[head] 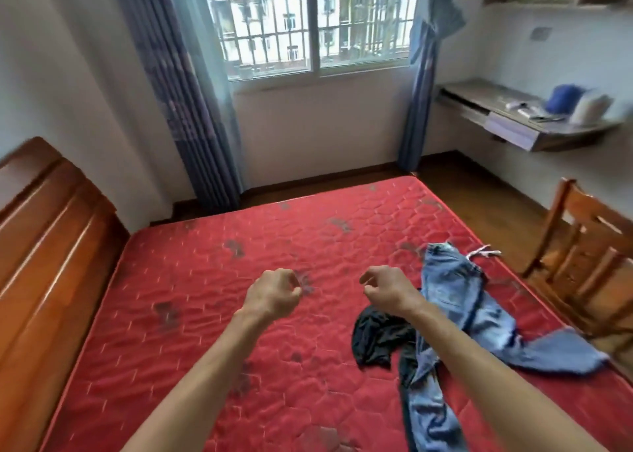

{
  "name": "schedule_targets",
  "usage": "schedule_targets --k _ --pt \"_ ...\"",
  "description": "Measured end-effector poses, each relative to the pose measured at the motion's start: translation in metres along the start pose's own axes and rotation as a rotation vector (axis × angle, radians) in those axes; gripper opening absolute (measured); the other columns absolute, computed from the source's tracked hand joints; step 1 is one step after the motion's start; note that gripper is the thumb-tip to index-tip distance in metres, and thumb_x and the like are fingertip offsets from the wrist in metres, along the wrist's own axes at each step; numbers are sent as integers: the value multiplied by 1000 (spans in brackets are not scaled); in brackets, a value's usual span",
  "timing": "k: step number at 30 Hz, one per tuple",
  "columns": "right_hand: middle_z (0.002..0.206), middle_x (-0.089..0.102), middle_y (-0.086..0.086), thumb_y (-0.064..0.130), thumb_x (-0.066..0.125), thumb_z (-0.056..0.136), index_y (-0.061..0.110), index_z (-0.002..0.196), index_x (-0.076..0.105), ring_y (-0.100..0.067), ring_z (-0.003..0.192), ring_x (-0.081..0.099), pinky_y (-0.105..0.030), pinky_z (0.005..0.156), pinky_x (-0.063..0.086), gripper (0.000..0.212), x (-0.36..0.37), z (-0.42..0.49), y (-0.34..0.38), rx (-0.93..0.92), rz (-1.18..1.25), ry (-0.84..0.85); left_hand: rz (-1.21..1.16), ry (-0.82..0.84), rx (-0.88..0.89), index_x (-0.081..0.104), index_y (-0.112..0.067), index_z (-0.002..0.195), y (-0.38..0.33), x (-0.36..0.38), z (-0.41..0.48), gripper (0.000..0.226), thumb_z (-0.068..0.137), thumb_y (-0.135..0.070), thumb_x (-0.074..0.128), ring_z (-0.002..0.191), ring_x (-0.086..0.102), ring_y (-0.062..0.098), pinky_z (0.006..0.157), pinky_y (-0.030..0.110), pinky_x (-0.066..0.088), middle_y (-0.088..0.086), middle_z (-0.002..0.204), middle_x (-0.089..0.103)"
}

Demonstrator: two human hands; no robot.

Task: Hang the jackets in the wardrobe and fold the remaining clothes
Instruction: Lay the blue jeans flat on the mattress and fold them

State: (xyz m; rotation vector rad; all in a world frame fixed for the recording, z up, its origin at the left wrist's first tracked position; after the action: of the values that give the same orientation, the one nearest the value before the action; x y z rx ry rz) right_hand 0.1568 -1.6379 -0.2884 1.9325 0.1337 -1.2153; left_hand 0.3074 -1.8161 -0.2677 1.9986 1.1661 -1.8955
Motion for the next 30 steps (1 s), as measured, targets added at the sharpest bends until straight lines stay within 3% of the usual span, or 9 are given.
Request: schedule_targets --k 4,7,9,13,17,24,26,28,30 --pt "107 74 -4 13 55 90 13 112 72 -19 104 67 -27 88 50 28 -30 -12 -76 201 16 -59 33 122 154 74 -22 100 -65 44 37 23 86 -26 57 100 69 25 84 33 56 4 106 75" --pt "103 75 -7 12 55 87 8 102 74 -23 101 68 -33 89 54 24 -49 -22 -134 332 26 -101 56 190 245 73 -25 103 -113 76 62 24 86 -28 57 103 68 25 84 32 53 4 108 74" --pt "101 75 -11 12 54 85 5 99 74 -26 99 69 -35 87 55 25 -61 -28 -172 404 42 -132 73 231 299 73 -25 102 -146 98 76 23 86 -28 56 101 68 25 84 32 53 4 106 74" --pt "106 75 -5 10 56 85 13 104 75 -22 105 67 -25 87 47 27 -82 -30 -242 500 95 -160 104 294 373 73 -16 96 -208 150 99 23 84 -22 55 88 69 28 76 37 58 8 95 75" --pt "111 74 -7 8 56 87 12 107 74 -22 110 65 -24 90 44 27 -95 -8 -323 562 139 -113 96 351 351 70 -13 91 -263 212 131 23 83 -24 52 81 68 30 68 36 55 8 86 73" --pt "116 73 -7 9 57 87 13 106 74 -29 117 62 -35 106 42 26 -105 62 -479 703 233 8 13 518 183 64 -21 73 -345 347 223 19 81 -21 46 71 62 26 65 32 49 3 77 68" --pt "119 71 -8 10 57 86 14 110 72 -30 118 60 -34 101 45 28 -99 86 -525 757 252 28 -27 539 111 69 -19 86 -363 391 253 23 83 -21 47 75 65 27 68 33 52 5 81 71" --pt "127 66 -11 12 57 87 14 124 63 -31 120 58 -34 98 44 38 -88 110 -568 796 259 28 -48 500 62 66 -17 119 -373 438 284 35 87 -25 52 103 65 28 86 36 53 10 112 71" --pt "137 54 -15 14 58 86 10 139 47 -34 125 52 -37 100 41 54 -73 132 -607 831 236 -4 -46 457 34 50 -16 142 -377 487 311 54 90 -31 57 134 45 31 108 41 40 14 142 53"
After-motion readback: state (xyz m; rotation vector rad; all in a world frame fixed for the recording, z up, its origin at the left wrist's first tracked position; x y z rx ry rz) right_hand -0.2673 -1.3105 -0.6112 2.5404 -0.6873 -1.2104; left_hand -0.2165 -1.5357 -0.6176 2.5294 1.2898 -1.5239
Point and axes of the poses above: each hand's wrist, its own z-axis towards the middle knuckle, its own x-axis out of the palm, y = z × x, the point moved 3 cm from there along z, towards the middle knuckle
